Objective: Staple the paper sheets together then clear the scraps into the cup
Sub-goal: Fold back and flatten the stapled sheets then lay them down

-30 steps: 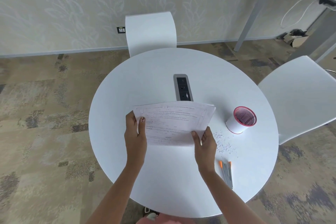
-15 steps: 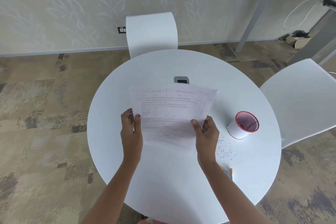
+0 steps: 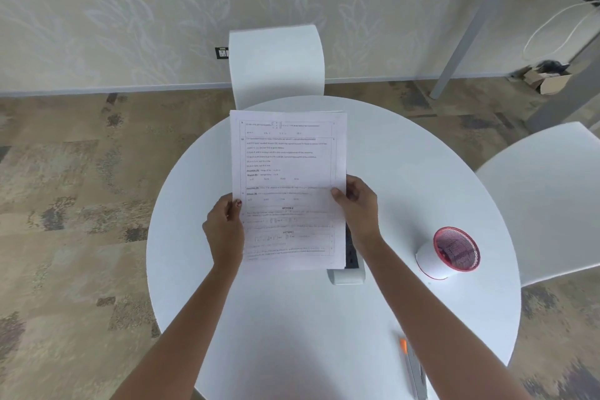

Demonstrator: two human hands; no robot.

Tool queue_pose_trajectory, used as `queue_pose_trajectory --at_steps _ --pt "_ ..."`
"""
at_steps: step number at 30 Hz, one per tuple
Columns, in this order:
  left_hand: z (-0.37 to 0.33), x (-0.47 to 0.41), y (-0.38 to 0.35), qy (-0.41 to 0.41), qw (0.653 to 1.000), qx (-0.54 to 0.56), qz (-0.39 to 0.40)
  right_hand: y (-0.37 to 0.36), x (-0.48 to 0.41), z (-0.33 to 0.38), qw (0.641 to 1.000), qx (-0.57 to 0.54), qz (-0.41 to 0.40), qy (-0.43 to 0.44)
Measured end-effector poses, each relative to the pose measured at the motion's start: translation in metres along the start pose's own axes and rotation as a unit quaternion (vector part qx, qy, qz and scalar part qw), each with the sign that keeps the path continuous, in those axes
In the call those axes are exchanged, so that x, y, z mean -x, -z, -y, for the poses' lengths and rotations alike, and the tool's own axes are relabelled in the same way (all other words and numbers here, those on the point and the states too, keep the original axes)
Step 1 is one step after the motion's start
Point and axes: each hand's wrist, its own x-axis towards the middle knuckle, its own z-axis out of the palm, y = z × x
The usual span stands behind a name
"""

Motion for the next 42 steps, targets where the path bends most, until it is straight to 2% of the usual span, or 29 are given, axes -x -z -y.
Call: queue_pose_trajectory --at_steps 3,8,13,21,25,29,34,38,42 --pt "-0.001 -0.027 -0.013 0.028 0.999 0.015 0.004 -0.005 -0.026 -0.001 0.999 0.038 0.008 -0.021" --pt "0.005 -0.066 -0.035 0.064 0.998 0.028 0.004 -0.022 -0.059 -0.010 0.995 0.100 -0.024 -0.001" --pt "0.016 -0.097 -0.057 0.097 0.994 0.039 -0.006 -0.043 -0.096 -0.028 0.991 0.129 -0.048 0.005" --pt "0.041 -0.145 -0.091 0.155 0.988 0.011 -0.016 -0.078 -0.152 -0.061 0.984 0.172 -0.044 0.010" --pt "0.050 -0.158 -0.107 0.138 0.990 -0.011 -0.019 -0.090 -0.171 -0.074 0.977 0.210 -0.040 0.008" --pt "0.056 -0.165 -0.121 0.128 0.991 -0.029 -0.014 -0.097 -0.182 -0.084 0.956 0.285 -0.037 0.054" --pt "0.060 -0.169 -0.133 0.091 0.993 -0.073 -0.034 -0.106 -0.187 -0.089 0.934 0.350 -0.024 0.064" --pt "0.059 -0.173 -0.138 0.076 0.990 -0.113 -0.031 -0.113 -0.192 -0.087 0.922 0.385 -0.011 0.038" --pt "0.061 -0.177 -0.140 0.062 0.989 -0.135 -0.021 -0.112 -0.194 -0.085 0.926 0.377 -0.012 0.027"
